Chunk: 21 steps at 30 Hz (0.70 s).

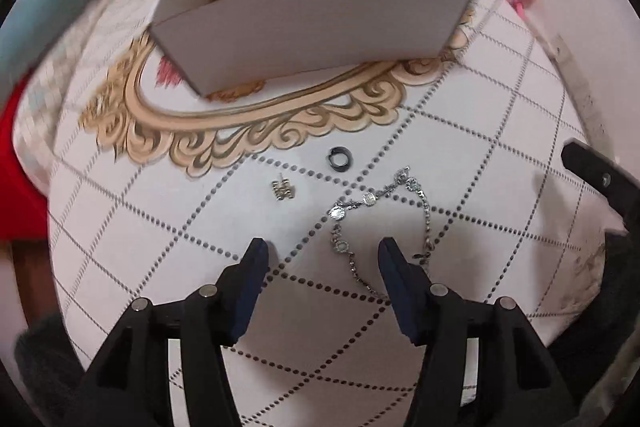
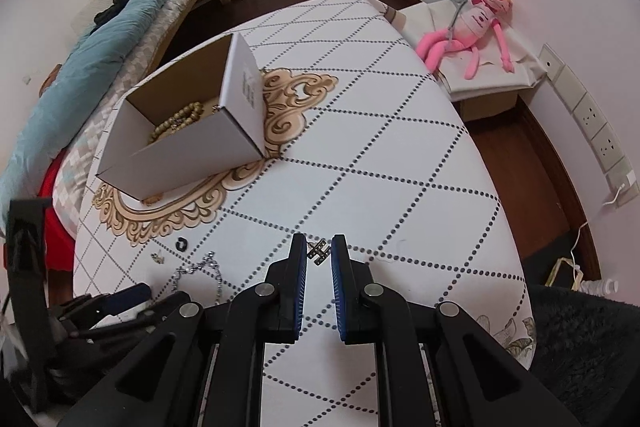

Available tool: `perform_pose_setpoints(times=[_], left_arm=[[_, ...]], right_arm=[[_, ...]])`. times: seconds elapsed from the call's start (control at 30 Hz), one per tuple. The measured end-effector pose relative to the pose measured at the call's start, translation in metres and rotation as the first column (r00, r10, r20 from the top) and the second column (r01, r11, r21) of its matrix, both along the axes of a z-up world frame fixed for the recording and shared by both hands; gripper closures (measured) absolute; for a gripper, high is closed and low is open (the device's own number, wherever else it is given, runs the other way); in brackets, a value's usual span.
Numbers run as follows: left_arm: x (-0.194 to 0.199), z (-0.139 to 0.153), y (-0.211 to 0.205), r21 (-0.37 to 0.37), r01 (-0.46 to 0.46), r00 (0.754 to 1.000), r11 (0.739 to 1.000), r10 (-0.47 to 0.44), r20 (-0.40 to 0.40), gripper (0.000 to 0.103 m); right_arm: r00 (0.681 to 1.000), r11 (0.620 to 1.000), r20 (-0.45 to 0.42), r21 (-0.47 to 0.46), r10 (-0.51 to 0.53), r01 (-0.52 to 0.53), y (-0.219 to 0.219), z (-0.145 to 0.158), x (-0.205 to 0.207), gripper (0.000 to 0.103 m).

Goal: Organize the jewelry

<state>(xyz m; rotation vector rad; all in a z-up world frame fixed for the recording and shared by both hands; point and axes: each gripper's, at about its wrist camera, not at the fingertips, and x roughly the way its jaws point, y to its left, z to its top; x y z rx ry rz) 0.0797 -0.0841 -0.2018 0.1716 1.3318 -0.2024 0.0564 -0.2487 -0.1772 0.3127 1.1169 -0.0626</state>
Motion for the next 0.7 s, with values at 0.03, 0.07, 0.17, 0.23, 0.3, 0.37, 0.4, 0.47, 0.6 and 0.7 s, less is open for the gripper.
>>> perform_pose_setpoints(times=[0.03, 0.07, 0.17, 0.23, 0.3, 0.37, 0.4, 0.47, 0.6, 0.7], left_arm=[[-0.001, 0.001, -0.003, -0.005, 0.007, 1.000, 1.000, -0.007, 0.004, 0.059], [-0.001, 0.001, -0.006, -0.007, 0.019, 1.000, 1.000, -0.019, 0.006, 0.073], [0.002, 0.002, -0.014, -0.015, 0.043, 0.999, 0.999, -0.043, -0.001, 0.100], [0.004, 0.002, -0.013, -0.044, 0.031, 0.999, 0.999, -0.031, -0.009, 0.100], [0.004, 0.005, -0.005, -0.083, 0.003, 1.000, 0.997, -0.004, -0.017, 0.100], [0.002, 0.011, 0.003, -0.107, -0.012, 1.000, 0.994, 0.010, -0.016, 0.100], [0.001, 0.016, 0.008, -0.127, -0.024, 1.000, 0.992, 0.022, -0.014, 0.100], [0.001, 0.027, 0.017, -0.147, -0.028, 1.000, 0.989, 0.028, -0.003, 0.100], [0.001, 0.052, 0.030, -0.193, -0.042, 0.998, 0.980, 0.049, 0.034, 0.100], [0.004, 0.073, 0.041, -0.224, -0.041, 0.996, 0.974, 0.058, 0.070, 0.100]], right_arm=[[1.000, 1.000, -0.001, -0.001, -0.004, 0.004, -0.001, -0.001, 0.000, 0.090], [1.000, 1.000, -0.003, -0.002, -0.007, 0.007, -0.001, -0.002, 0.000, 0.090], [1.000, 1.000, -0.008, -0.006, -0.011, 0.011, -0.002, -0.005, -0.001, 0.090], [1.000, 1.000, -0.007, -0.005, -0.011, 0.011, -0.002, -0.005, -0.001, 0.090], [1.000, 1.000, 0.000, -0.003, -0.011, 0.011, -0.002, -0.002, -0.002, 0.090], [1.000, 1.000, 0.014, 0.002, -0.011, 0.011, -0.002, 0.004, -0.003, 0.090], [1.000, 1.000, 0.021, 0.001, -0.010, 0.010, -0.002, 0.006, -0.003, 0.090], [0.999, 1.000, 0.033, 0.005, -0.009, 0.008, -0.002, 0.012, -0.002, 0.090], [0.999, 1.000, 0.050, 0.021, -0.007, 0.006, -0.003, 0.022, -0.001, 0.090], [0.998, 0.999, 0.060, 0.034, -0.006, 0.004, -0.002, 0.027, 0.001, 0.090]])
